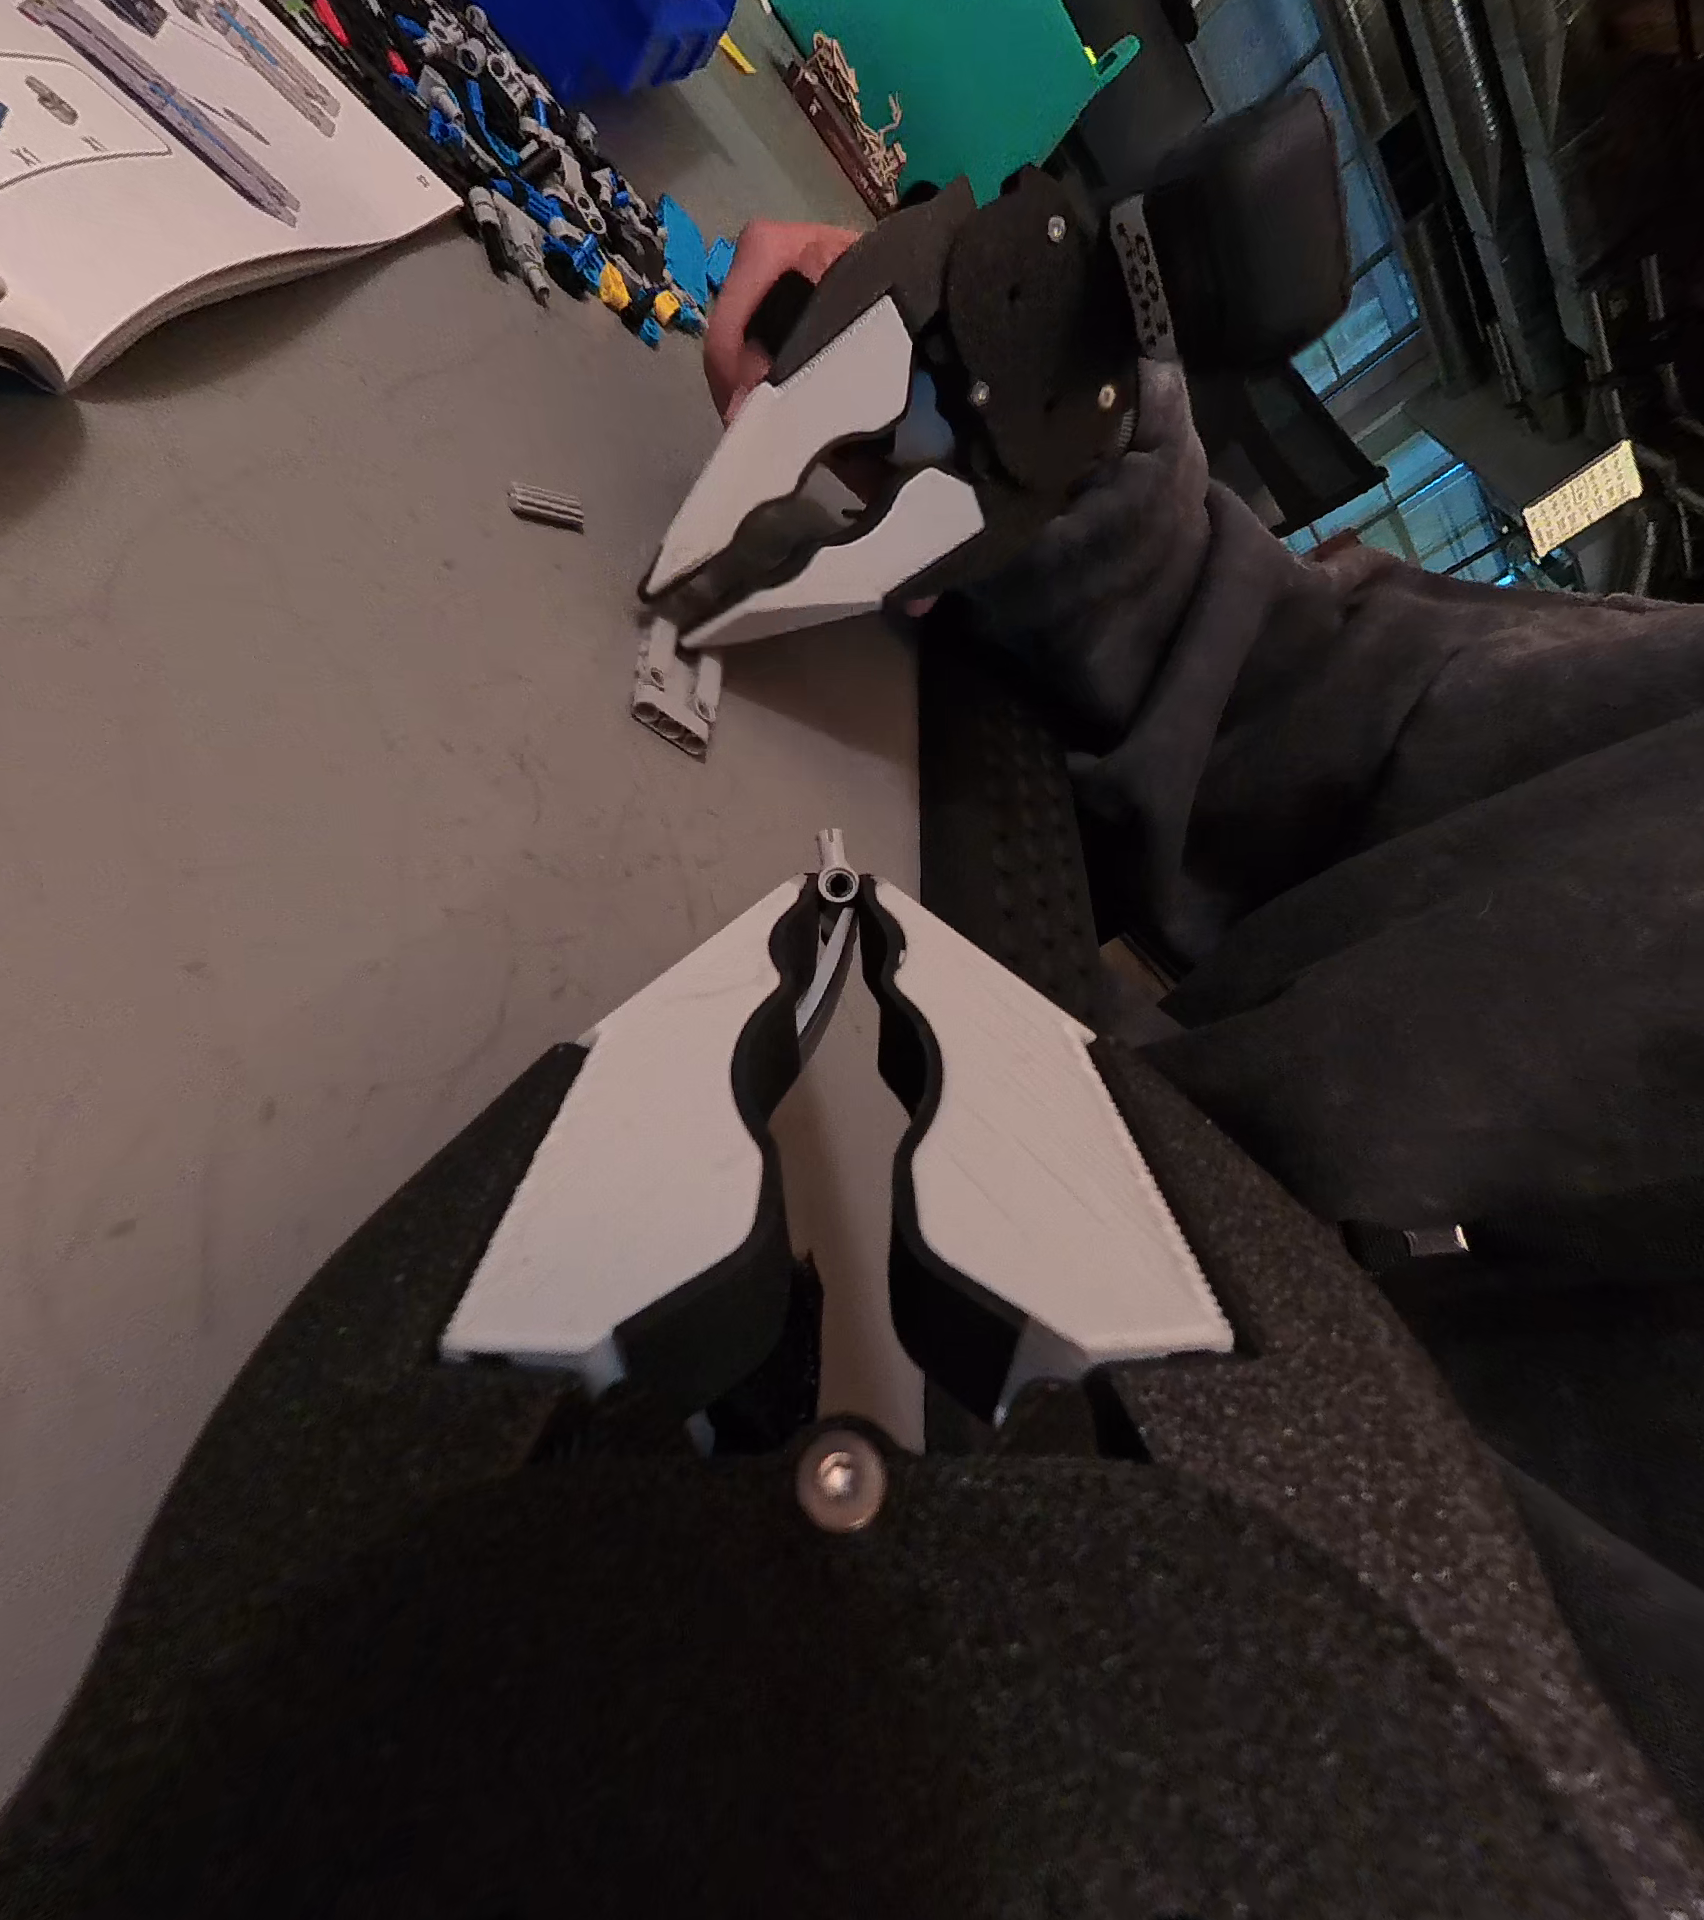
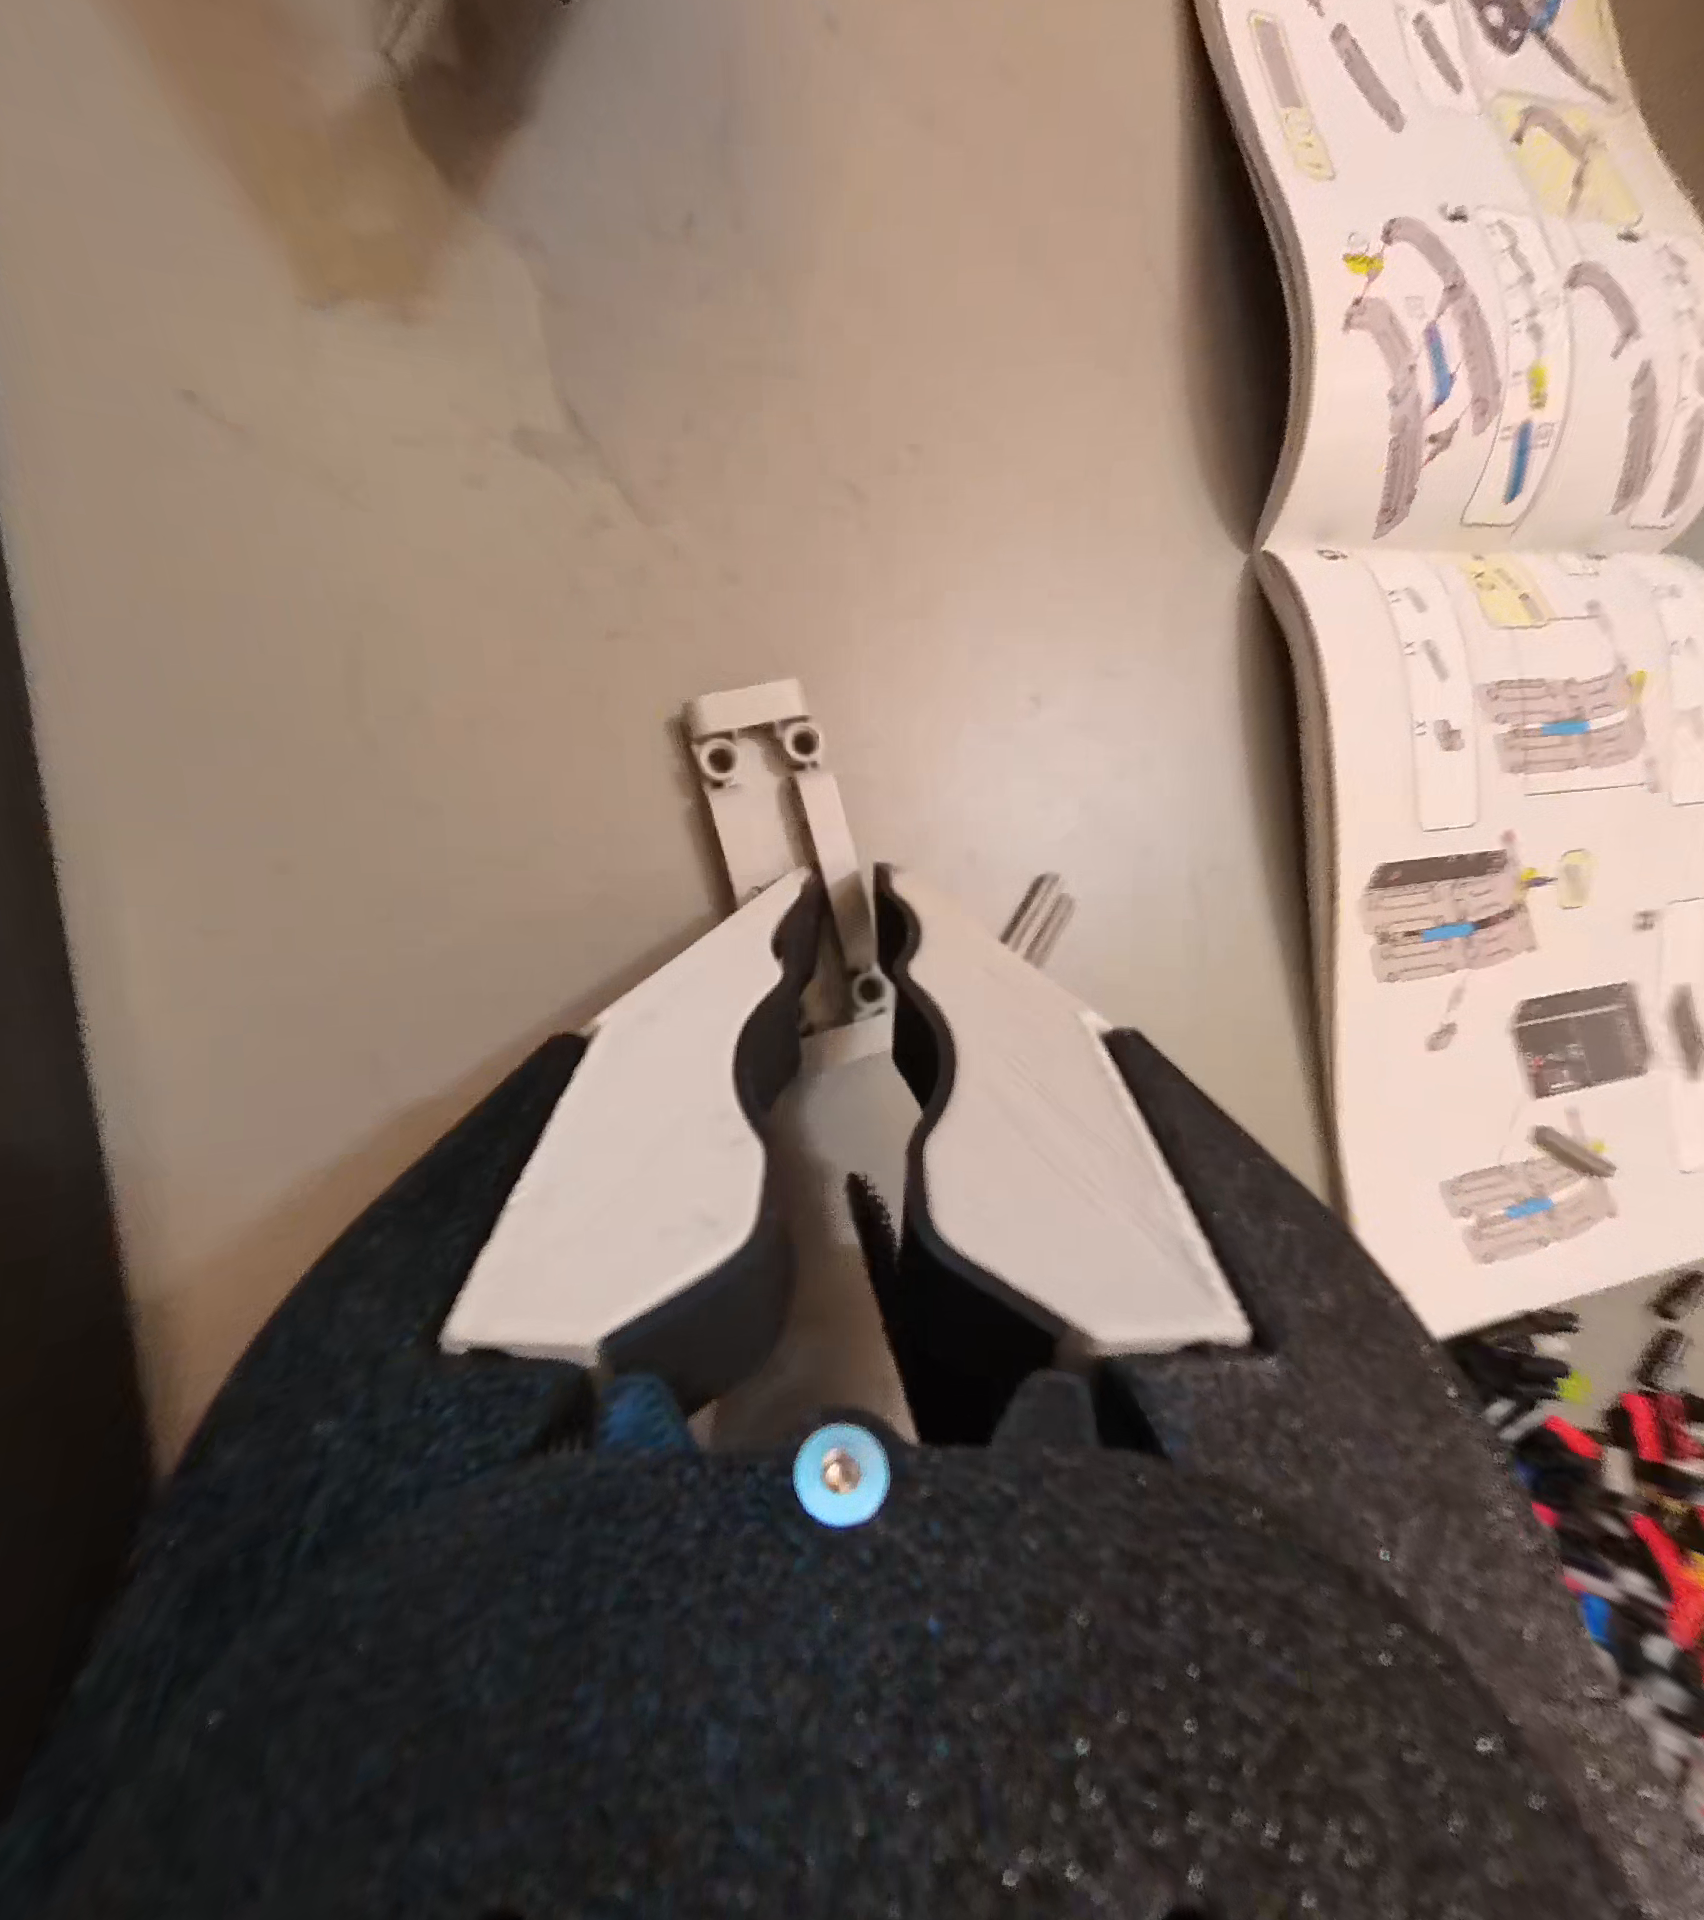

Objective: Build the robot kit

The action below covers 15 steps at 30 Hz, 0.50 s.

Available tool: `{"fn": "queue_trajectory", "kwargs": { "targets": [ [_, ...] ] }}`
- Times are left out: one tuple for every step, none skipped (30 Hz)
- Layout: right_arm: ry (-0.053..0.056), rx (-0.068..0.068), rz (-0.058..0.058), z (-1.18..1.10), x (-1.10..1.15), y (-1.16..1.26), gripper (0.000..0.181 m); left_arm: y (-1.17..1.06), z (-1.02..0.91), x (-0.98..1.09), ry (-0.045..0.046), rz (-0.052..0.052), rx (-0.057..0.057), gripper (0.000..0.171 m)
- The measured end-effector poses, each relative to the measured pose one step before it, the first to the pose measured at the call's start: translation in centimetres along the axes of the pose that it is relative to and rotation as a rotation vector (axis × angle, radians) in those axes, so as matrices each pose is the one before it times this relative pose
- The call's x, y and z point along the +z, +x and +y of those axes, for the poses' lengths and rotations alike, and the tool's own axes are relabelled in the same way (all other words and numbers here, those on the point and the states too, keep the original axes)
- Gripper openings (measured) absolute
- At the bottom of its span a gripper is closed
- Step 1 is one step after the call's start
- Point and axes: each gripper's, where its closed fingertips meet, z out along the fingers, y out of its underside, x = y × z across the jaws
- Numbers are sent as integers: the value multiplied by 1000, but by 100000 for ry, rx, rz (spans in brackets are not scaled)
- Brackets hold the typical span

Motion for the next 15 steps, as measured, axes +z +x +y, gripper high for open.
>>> {"fn": "queue_trajectory", "kwargs": {
  "targets": [
    [1469,3594,-5173,-61,-185,-584,16,6,3,8,-2,18,32,6],
    [1731,3940,-4083,-102,-166,-351,23,11,-3,5,-4,0,26,6],
    [1957,2865,-3065,-78,-174,-259,22,13,11,16,-84,74,46,6],
    [1596,1642,-3121,-75,-179,-378,22,25,14,4,-129,174,-2,6],
    [1391,1189,-2829,-125,-171,-405,23,11,20,5,-72,87,-10,6],
    [1017,1284,-3573,-135,-144,-559,25,-5,-4,4,-20,-13,-13,6],
    [127,1055,-1324,-73,-93,-203,28,-3,5,1,-16,109,-79,6],
    [-328,-91,970,3,-78,111,29,-2,2,-5,14,42,-73,6],
    [-1106,-871,1527,133,-6,121,30,-7,7,5,-50,15,-42,6],
    [-2497,-692,2246,345,104,205,32,-3,7,6,-27,-53,11,6],
    [-3507,-853,1448,536,234,46,36,12,0,4,-23,15,42,6],
    [-3323,-1714,-1496,557,246,-452,44,22,7,-10,-21,10,107,6],
    [2249,-77,-85,-347,-95,-176,39,12,3,6,-67,-38,109,6],
    [-1421,-1015,1126,146,50,-4,31,17,6,2,-46,-35,110,6],
    [-321,-771,1130,-106,-78,-32,23,-5,2,8,6,-63,23,6]
  ]
}}
